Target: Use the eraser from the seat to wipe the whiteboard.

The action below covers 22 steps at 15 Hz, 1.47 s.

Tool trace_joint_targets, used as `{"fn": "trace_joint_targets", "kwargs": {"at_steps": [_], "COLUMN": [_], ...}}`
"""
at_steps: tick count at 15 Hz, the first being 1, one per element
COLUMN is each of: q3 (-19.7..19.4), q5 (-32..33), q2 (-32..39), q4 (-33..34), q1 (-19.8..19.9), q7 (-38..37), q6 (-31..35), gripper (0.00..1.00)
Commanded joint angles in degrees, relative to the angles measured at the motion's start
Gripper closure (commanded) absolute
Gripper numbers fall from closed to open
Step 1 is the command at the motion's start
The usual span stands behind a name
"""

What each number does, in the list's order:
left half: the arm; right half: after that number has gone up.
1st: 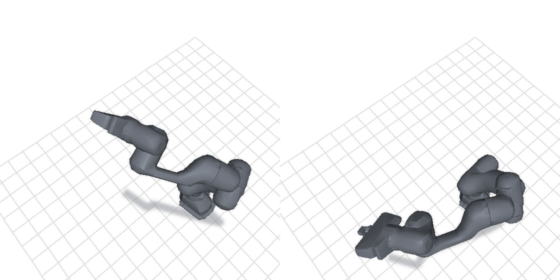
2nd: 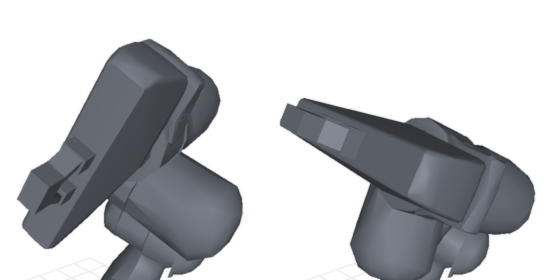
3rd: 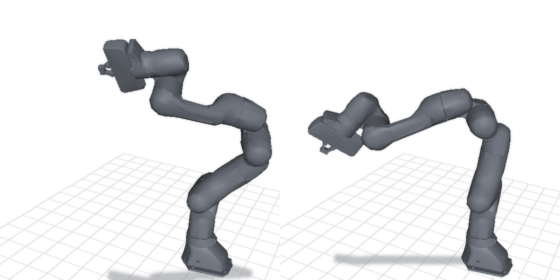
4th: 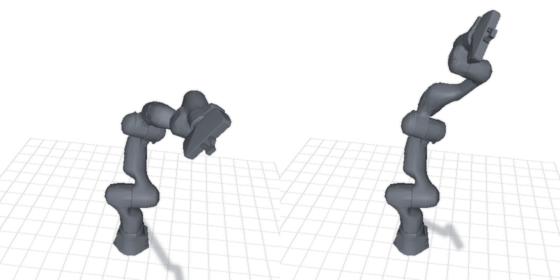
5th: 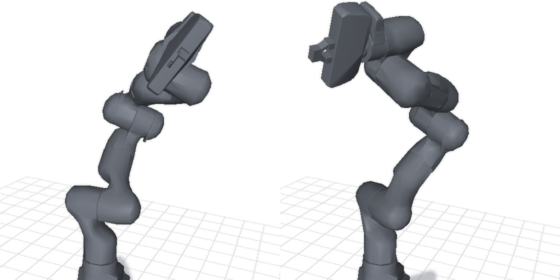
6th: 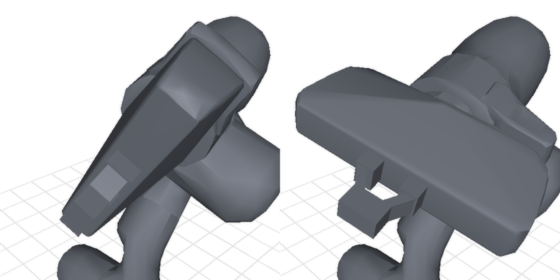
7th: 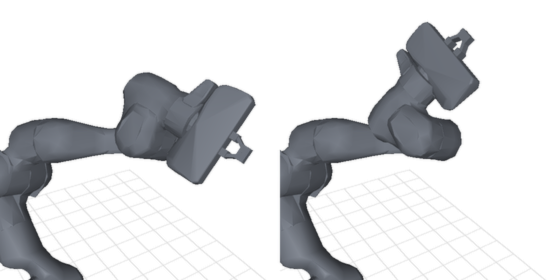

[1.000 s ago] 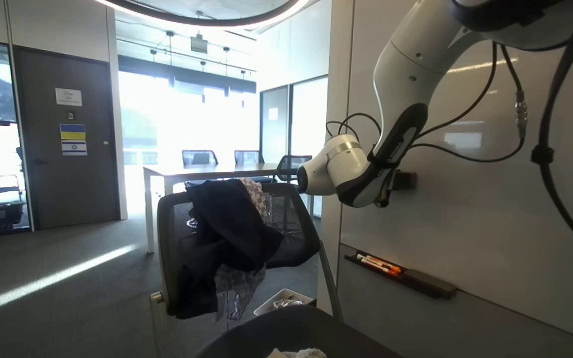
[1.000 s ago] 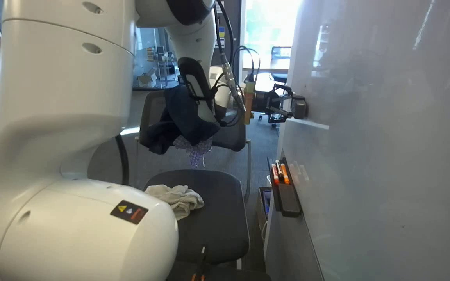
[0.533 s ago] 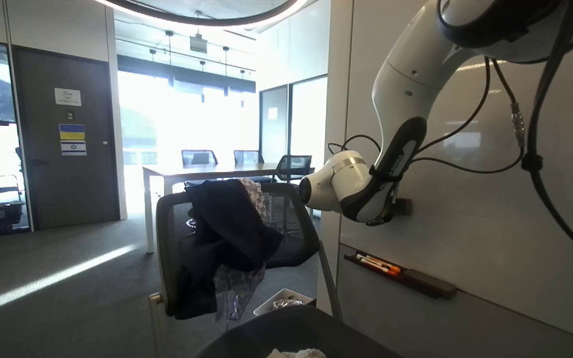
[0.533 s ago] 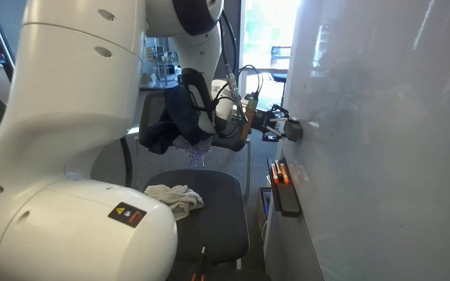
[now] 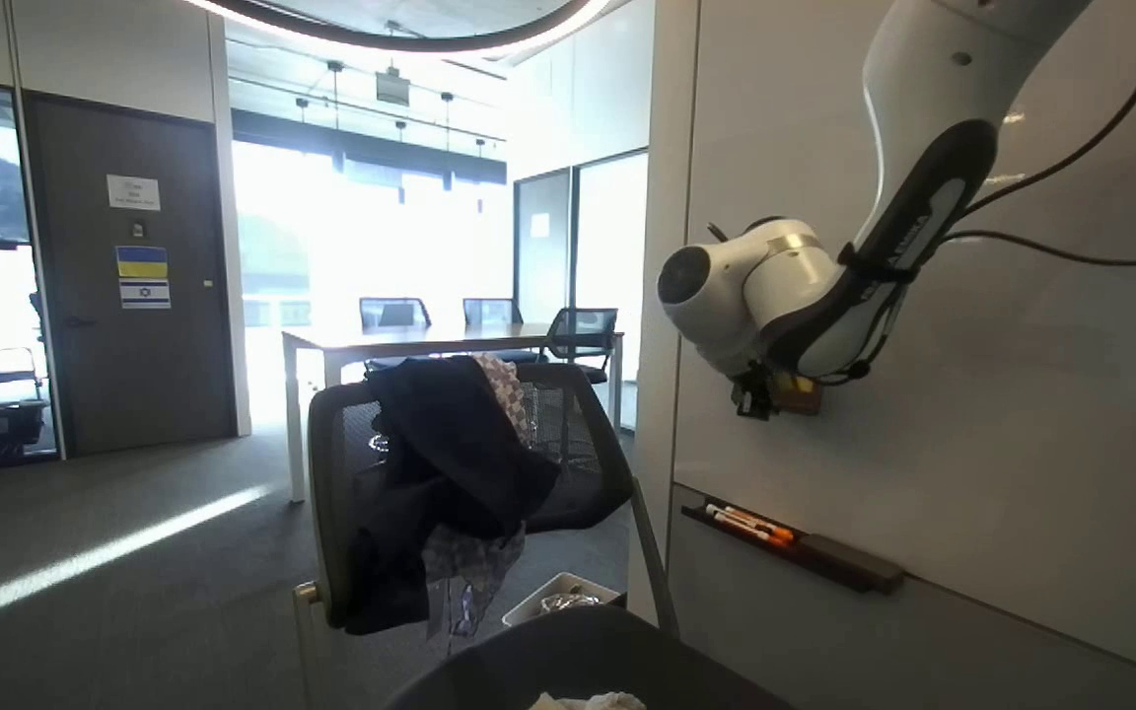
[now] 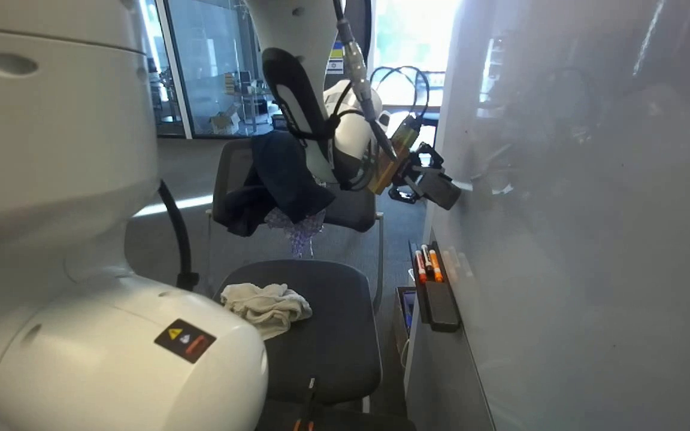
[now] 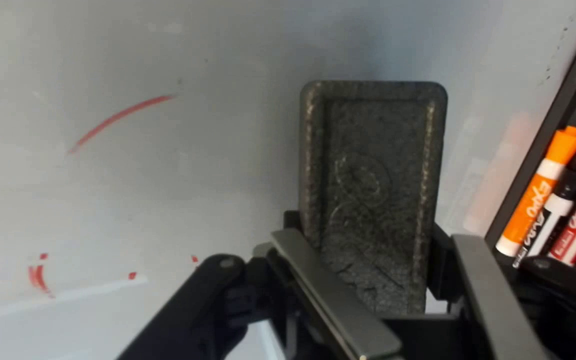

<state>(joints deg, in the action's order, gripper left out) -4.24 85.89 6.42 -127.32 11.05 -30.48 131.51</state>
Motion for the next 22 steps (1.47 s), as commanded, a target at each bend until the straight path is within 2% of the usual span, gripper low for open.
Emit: {"fn": "trace_joint_targets", "kwargs": {"at_steps": [1,6,8,11,15,17,19,22], "q3": [-1.9,-1.6,-1.3,-1.5,-1.3,-1.3,1.1,3.6], "q5": [-3.9,-19.0,-25.8,-35.0,-44.2,-50.8,-58.1,-61.8], "q2": [-13.2,-20.9,-21.2,-16.2,-7.2,-2.1,2.9,9.0], "q4": [-9.4,-16.0,-17.1,-16.7,-18.1,-18.9,-19.4,-17.1], "q1": [-0.1,-4.7,-7.3,-10.4,-11.2,-12.0,-10.8,-8.1], "q7": [9.8,27.2,33.8,42.4,52.7,60.4,69.0,73.0], "q6": [11.3,19.0,21.0,24.7,32.8,36.6,38.7,35.6], "gripper": [0.69,0.69,0.69,0.69,0.69,0.69,0.69,0.69]}}
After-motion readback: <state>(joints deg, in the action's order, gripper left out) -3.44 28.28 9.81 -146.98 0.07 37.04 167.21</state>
